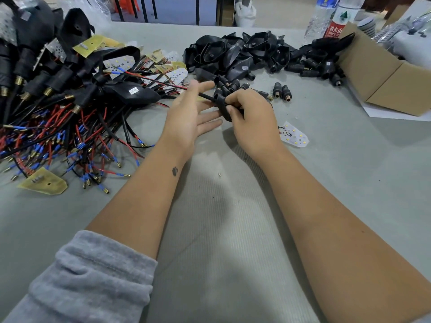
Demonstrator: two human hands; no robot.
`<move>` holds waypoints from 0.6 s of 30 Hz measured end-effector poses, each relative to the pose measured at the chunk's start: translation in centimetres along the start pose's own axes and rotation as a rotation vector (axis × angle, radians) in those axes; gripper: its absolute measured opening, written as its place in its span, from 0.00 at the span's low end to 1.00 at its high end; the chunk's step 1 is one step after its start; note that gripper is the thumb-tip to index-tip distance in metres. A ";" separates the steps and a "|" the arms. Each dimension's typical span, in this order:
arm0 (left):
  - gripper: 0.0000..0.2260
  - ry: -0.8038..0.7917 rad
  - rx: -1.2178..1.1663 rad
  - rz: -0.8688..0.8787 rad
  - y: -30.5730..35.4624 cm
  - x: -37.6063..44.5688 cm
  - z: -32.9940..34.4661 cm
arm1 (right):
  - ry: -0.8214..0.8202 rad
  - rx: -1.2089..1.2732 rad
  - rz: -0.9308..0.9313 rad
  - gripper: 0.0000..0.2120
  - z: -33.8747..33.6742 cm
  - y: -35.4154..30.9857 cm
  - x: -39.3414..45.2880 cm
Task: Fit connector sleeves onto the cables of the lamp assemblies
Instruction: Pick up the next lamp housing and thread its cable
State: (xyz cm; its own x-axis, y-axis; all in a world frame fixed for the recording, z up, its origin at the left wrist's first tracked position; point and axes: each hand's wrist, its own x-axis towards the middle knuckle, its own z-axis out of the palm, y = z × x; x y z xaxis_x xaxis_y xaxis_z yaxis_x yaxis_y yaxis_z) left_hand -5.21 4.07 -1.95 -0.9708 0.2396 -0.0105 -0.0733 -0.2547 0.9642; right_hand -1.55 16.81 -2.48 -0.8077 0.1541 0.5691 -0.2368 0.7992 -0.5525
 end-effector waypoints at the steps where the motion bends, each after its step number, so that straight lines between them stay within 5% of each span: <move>1: 0.16 -0.006 0.031 0.005 -0.1 0.0 0.1 | -0.001 0.004 -0.007 0.06 0.0 0.0 0.0; 9: 0.16 0.156 -0.099 0.067 0.1 0.0 -0.3 | -0.004 -0.076 -0.038 0.11 0.0 0.1 -0.1; 13: 0.16 0.266 -0.181 0.079 0.4 0.2 -0.7 | 0.116 -0.206 0.168 0.15 -0.6 0.5 0.0; 18: 0.16 0.308 -0.255 0.084 0.3 0.4 -1.0 | 0.025 -0.298 0.478 0.13 -1.0 1.3 0.2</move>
State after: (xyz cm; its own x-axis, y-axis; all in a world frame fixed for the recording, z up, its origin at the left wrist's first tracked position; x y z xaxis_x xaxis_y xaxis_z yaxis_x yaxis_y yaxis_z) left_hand -5.83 3.18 -1.95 -0.9960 -0.0735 -0.0505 -0.0076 -0.4944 0.8692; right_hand -1.49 18.52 -2.44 -0.7735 0.5504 0.3142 0.3183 0.7661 -0.5584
